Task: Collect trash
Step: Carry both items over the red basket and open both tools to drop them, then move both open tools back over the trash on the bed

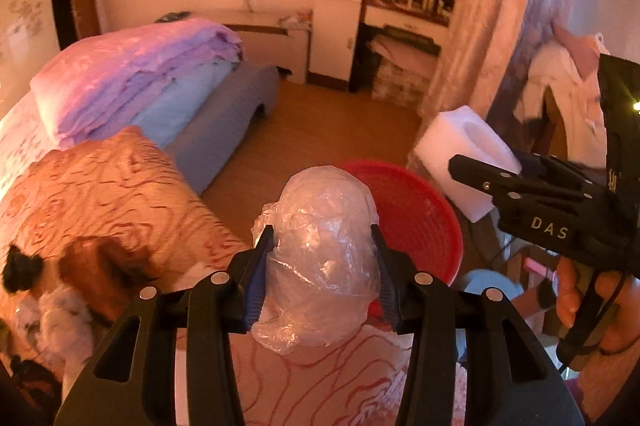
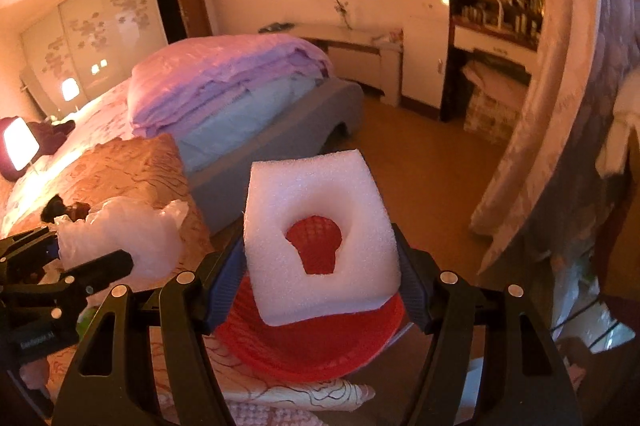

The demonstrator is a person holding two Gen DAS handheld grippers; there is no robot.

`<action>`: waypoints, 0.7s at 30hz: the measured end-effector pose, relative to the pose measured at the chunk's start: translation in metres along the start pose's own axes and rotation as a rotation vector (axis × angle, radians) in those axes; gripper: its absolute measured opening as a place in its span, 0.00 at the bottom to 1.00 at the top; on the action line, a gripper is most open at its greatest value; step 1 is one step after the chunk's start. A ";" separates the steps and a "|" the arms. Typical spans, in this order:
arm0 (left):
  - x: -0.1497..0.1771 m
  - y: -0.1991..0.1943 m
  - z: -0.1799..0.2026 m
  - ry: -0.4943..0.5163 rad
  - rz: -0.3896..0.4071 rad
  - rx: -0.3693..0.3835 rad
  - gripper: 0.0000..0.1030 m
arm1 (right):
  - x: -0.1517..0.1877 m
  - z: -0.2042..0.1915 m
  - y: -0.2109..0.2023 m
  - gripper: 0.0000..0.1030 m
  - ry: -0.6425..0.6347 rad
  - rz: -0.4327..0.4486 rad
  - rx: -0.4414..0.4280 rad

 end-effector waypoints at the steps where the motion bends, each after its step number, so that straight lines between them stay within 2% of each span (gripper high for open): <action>1: 0.000 0.007 0.004 0.006 -0.017 0.007 0.43 | 0.003 0.002 0.004 0.63 0.009 -0.010 0.001; 5: 0.004 0.029 0.015 0.032 -0.061 0.021 0.44 | 0.014 0.016 0.016 0.64 0.045 -0.043 0.005; 10: 0.012 0.046 0.017 0.030 -0.104 0.026 0.59 | 0.024 0.024 0.029 0.64 0.078 -0.075 -0.002; 15: 0.016 0.049 0.014 0.017 -0.110 0.019 0.67 | 0.031 0.025 0.036 0.71 0.095 -0.097 -0.005; 21: 0.018 0.046 0.014 -0.003 -0.103 0.015 0.70 | 0.032 0.024 0.037 0.73 0.093 -0.103 -0.004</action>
Point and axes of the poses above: each gripper's, at about its wrist camera, not at the fingertips, and y roughly the way its jaws point, z to its right, x to its underside, the point moved 10 cm from there along y, roughly the way its jaws point, and after that the axes turned 5 degrees about -x, right-handed, at the moved point
